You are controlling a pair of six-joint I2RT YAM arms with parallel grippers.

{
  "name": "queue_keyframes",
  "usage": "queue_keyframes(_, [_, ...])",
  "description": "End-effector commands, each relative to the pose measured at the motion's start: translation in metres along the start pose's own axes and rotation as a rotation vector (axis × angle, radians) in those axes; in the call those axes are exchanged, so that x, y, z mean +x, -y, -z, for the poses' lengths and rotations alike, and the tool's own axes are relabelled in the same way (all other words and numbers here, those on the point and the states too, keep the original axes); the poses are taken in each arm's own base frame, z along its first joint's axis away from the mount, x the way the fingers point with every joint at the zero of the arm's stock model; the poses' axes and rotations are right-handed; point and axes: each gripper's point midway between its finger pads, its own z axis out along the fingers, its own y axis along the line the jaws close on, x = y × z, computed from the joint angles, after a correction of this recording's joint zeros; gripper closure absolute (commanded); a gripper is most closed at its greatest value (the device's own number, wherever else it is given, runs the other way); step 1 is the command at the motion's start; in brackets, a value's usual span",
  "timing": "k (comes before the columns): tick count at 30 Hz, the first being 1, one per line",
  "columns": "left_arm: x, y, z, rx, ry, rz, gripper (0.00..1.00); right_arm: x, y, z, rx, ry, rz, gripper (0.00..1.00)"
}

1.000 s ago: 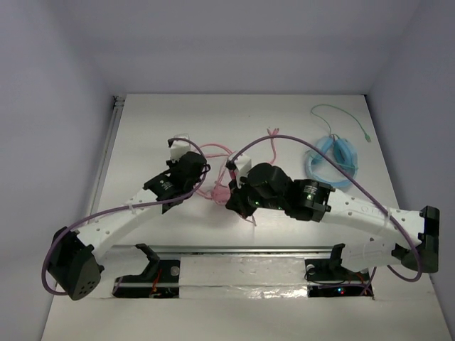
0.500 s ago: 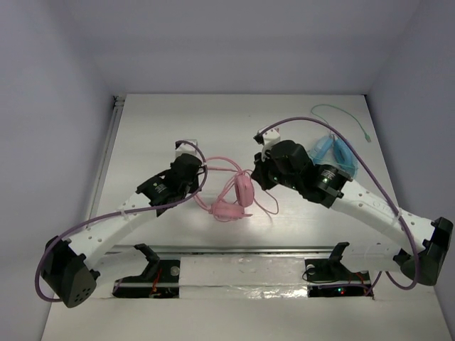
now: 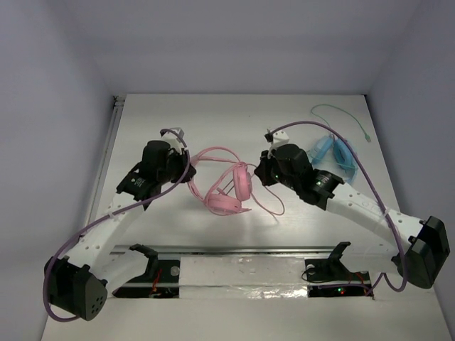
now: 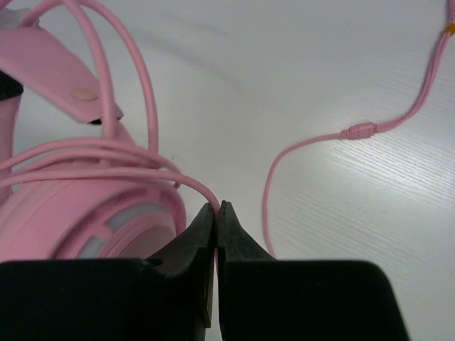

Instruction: Wrap the headphones

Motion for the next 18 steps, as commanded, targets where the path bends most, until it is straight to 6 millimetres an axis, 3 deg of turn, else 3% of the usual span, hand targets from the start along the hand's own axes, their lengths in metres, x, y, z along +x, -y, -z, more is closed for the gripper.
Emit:
queue_keyframes(1, [-0.040, 0.053, 0.024, 0.288, 0.107, 0.004, 1.00, -0.037, -0.018, -0.002, -0.104, 0.161, -0.106, 1.00])
queue_keyframes(3, [-0.041, 0.063, 0.028, 0.352, 0.092, 0.004, 1.00, -0.032, -0.014, -0.009, -0.111, 0.161, -0.121, 1.00])
queue_keyframes(9, [-0.054, 0.094, 0.049, 0.511, 0.085, 0.012, 1.00, -0.040, -0.032, -0.015, -0.326, 0.232, -0.179, 1.00])
queue_keyframes(16, [-0.094, 0.113, 0.073, 0.586, 0.181, 0.080, 1.00, -0.041, -0.058, -0.012, -0.537, 0.316, -0.196, 0.83])
queue_keyframes(18, [-0.103, 0.119, 0.077, 0.610, 0.195, 0.096, 1.00, -0.028, -0.060, -0.016, -0.566, 0.306, -0.206, 0.79])
